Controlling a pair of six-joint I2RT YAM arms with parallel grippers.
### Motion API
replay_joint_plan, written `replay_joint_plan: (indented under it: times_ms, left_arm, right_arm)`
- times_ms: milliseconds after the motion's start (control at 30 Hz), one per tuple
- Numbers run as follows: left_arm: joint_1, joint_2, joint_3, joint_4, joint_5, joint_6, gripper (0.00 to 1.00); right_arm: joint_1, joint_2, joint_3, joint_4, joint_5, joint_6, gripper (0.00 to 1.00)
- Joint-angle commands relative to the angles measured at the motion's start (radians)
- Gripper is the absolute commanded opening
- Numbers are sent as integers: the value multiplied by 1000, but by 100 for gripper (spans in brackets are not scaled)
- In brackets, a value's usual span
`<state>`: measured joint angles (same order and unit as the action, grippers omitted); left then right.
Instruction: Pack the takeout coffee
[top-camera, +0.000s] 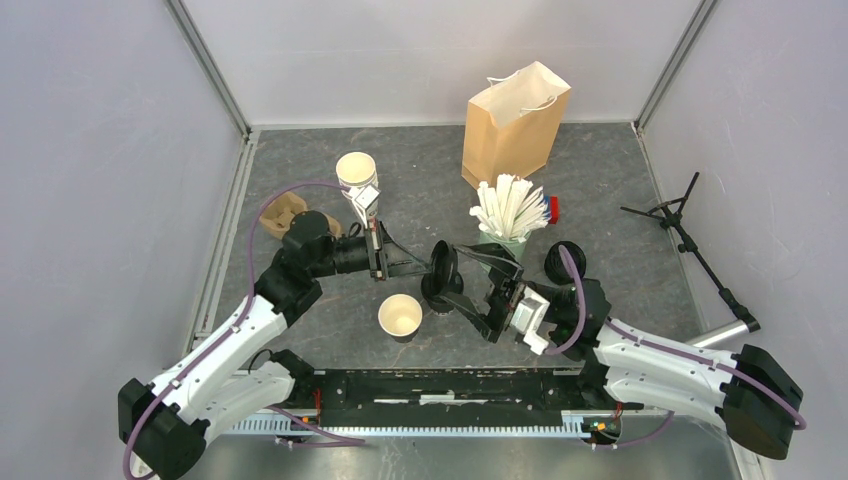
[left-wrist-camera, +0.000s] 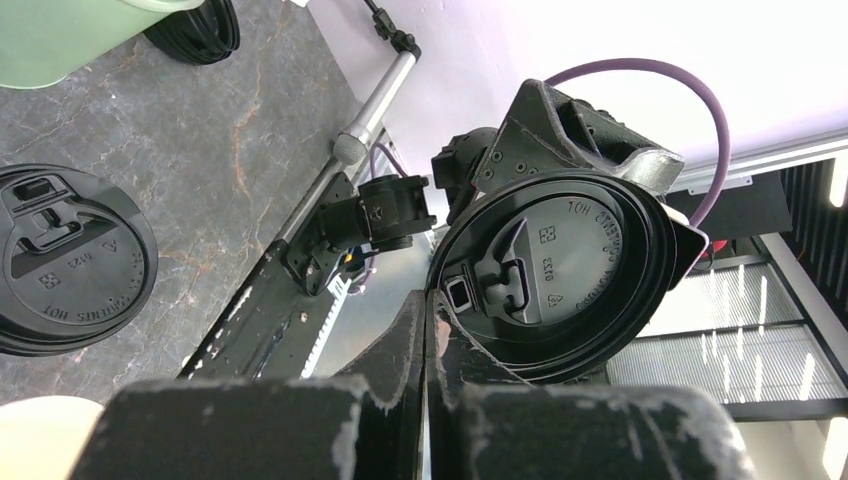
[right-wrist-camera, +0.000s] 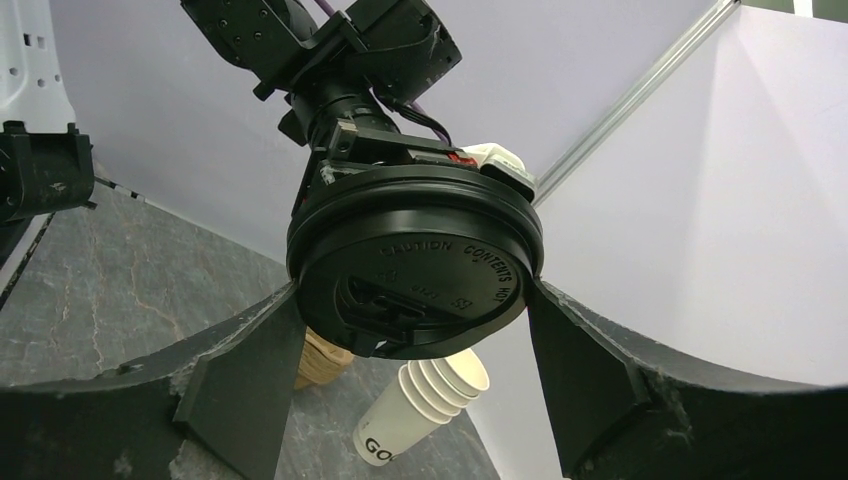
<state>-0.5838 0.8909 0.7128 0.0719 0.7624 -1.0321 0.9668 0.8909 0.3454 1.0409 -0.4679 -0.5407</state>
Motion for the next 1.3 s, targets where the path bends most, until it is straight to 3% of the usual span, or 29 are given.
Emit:
replay_joint_plan:
  times_ms: [0, 133, 200, 233, 300, 433, 567, 667, 833, 900, 1267]
  left_arm:
    - [2, -15, 29, -32, 1, 44, 10]
    - [3, -33, 83, -208, -96, 147, 64]
    - [4, -55, 128, -328, -215, 229, 83]
    - [4, -68, 153, -391, -301, 279, 99]
    - [4, -89, 205, -531, -494, 363, 100]
    - [7, -132, 228, -640, -804, 383, 100]
    - [26, -156, 201, -698, -915, 347, 100]
    - [102, -147, 161, -744, -841, 285, 96]
    - [338, -229, -4, -664, -556, 224, 79]
    - [398, -278, -58, -641, -497, 207, 81]
    - [444, -339, -164, -600, -370, 191, 81]
  right_arm:
    - [4, 0, 11, 9, -5, -19, 82]
    - [4, -13, 12, -23, 38, 49, 77]
    - [7, -26, 18, -76, 78, 116, 73]
    - [8, -34, 30, -121, 92, 148, 72]
    - [11, -46, 61, -262, 114, 198, 71]
    - [37, -13, 184, -579, 171, 281, 71]
    - [103, 82, 376, -921, 294, 351, 73]
    - [125, 167, 513, -1129, 383, 446, 72]
    - [191, 295, 673, -1393, 501, 506, 71]
    - [228, 342, 723, -1472, 558, 527, 72]
    - [316, 614, 1011, -1742, 596, 587, 73]
